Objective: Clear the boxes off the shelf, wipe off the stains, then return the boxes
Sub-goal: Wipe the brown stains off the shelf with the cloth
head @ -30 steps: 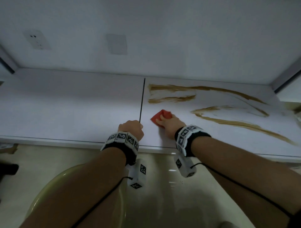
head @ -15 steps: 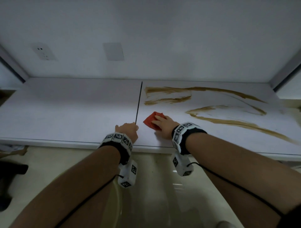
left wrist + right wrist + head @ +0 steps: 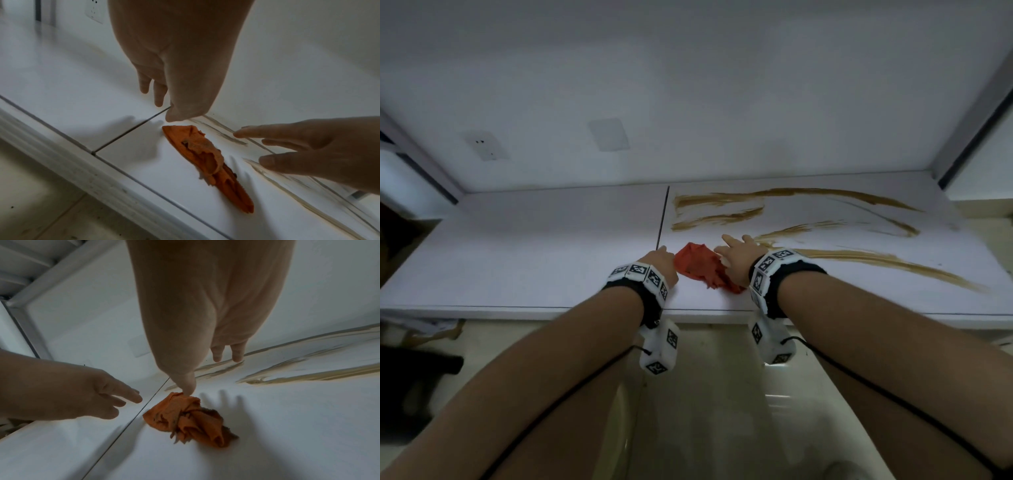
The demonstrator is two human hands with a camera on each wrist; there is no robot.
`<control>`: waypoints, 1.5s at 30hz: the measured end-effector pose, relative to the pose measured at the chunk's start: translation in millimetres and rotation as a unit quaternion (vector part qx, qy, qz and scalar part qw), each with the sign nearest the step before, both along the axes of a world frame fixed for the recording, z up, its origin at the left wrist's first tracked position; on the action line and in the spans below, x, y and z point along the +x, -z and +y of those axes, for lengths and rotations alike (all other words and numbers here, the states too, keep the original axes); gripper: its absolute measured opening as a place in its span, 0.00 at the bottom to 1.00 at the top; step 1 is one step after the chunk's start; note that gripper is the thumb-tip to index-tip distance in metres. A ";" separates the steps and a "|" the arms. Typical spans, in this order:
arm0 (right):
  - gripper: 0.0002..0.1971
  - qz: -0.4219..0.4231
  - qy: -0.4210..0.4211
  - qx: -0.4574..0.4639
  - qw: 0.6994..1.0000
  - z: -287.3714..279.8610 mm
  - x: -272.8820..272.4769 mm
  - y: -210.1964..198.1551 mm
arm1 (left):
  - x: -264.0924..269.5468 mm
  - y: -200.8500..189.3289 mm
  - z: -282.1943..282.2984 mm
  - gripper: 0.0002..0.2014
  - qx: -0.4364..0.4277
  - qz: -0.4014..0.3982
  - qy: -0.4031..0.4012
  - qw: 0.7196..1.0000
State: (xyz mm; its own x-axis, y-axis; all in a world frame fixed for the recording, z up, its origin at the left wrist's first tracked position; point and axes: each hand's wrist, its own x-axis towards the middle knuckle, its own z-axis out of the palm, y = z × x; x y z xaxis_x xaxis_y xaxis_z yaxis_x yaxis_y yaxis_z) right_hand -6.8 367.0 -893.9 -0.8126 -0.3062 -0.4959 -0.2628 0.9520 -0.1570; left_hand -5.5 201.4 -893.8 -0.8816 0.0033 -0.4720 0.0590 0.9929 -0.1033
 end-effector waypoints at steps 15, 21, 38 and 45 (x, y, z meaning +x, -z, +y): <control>0.28 -0.016 0.024 0.114 0.993 -14.3 -28.6 0.7 | -22.9 33.7 19.1 0.21 0.097 0.004 0.062 0.993; 0.26 -0.024 -0.010 0.100 0.995 -26.8 -48.4 -11.5 | -40.6 40.5 30.0 0.25 0.161 -0.006 0.064 0.985; 0.29 0.031 0.113 0.016 0.993 0.6 -89.1 36.4 | -103.4 67.3 -4.2 0.26 0.143 0.107 -0.146 0.973; 0.27 0.016 0.123 0.016 0.992 11.2 -85.2 34.3 | -95.1 70.5 13.6 0.29 0.163 0.072 0.018 0.984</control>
